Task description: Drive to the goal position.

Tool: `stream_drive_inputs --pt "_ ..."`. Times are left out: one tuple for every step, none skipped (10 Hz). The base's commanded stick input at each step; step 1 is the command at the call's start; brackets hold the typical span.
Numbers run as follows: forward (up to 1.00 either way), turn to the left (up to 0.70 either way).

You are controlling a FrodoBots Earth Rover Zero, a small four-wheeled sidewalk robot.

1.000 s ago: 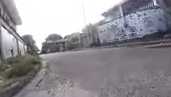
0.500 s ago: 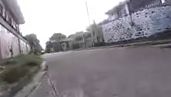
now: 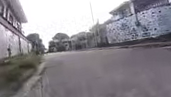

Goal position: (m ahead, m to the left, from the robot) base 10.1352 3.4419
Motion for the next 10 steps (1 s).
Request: stream_drive_inputs --pt "1.0 0.23" --pt "1.0 0.19" --pt "1.0 0.15" --pt "1.0 0.11" --pt "1.0 0.08" --pt "1.0 0.02" --pt "1.0 0.13" --pt "1.0 0.14" --pt "1.0 0.14" --pt "1.0 0.13"
